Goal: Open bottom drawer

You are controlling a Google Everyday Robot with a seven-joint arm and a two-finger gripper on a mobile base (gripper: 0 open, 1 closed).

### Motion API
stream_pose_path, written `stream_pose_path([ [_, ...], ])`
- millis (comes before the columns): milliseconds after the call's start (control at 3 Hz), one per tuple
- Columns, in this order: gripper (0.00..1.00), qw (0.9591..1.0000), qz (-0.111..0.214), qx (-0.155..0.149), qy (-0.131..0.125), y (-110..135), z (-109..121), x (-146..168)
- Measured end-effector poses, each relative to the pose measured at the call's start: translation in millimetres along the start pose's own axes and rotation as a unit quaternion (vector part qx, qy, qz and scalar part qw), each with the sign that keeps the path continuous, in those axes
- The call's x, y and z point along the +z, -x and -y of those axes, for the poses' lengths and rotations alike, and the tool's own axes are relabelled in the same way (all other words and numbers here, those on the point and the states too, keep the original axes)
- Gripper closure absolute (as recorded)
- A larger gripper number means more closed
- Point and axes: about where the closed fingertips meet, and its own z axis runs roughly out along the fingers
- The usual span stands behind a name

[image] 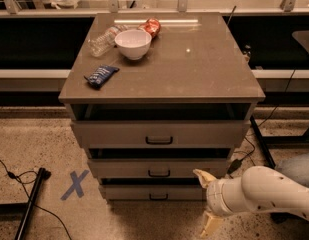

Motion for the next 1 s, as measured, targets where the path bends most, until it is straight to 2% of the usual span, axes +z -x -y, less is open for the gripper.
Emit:
stream_pose_path([
  [333, 0.0, 0.9997, -0.011, -0.02, -0.01, -25, 12, 30],
  [667, 0.0, 0.9992, -0.024, -0.028, -0.016, -59, 13, 68],
  [1000, 0.0, 0.9992, -0.024, -0.027, -0.015, -59, 12, 68],
])
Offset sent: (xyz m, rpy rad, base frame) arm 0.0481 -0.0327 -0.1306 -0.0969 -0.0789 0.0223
